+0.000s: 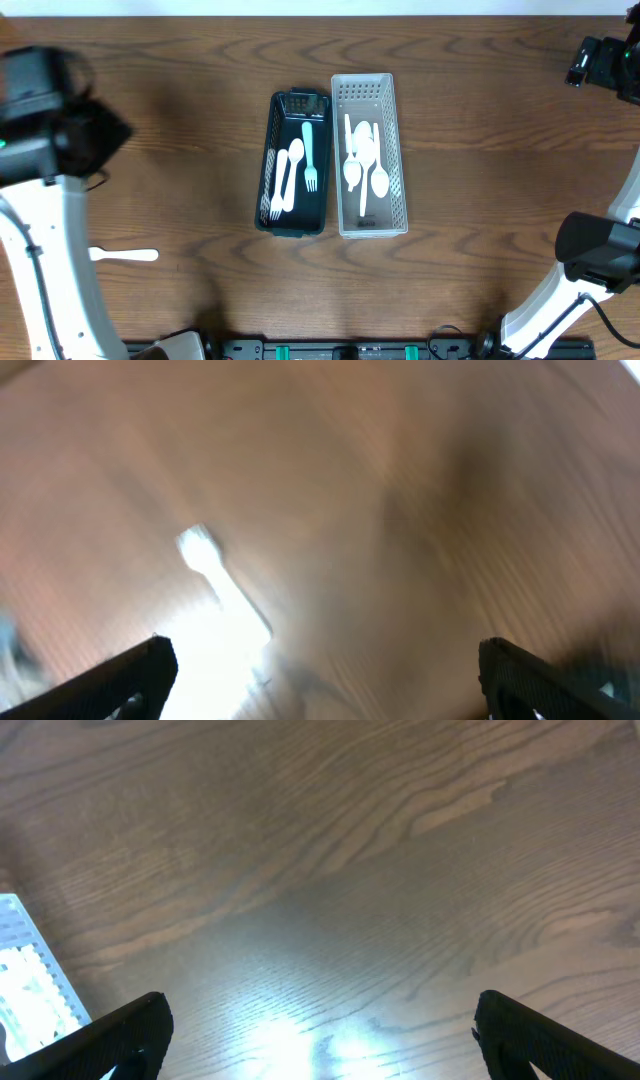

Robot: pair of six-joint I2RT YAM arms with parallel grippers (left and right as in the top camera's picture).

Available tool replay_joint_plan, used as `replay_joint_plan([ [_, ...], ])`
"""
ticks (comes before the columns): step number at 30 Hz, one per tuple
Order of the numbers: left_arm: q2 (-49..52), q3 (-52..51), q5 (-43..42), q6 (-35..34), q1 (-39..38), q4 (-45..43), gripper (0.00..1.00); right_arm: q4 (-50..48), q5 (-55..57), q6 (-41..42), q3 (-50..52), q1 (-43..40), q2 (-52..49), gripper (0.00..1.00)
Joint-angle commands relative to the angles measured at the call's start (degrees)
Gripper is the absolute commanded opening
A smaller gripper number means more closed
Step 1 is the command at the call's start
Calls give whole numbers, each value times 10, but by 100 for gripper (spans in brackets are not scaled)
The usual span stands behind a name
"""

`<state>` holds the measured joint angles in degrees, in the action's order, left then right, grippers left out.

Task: Pack container
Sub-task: 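Move the left gripper to the last white fork and grasp it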

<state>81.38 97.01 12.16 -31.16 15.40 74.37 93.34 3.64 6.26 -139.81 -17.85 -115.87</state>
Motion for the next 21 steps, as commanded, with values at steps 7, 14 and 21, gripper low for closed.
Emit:
replay_joint_plan([
  [7,24,-189,-82,-103,226,-82,98,-3,0,-8,2,-5,-5,99],
  [14,79,-322,-120,-102,330,-193,98,-3,0,-8,2,-5,-5,99],
  [21,157,-351,-131,-68,369,-252,98,-2,0,-8,2,-5,-5,99],
])
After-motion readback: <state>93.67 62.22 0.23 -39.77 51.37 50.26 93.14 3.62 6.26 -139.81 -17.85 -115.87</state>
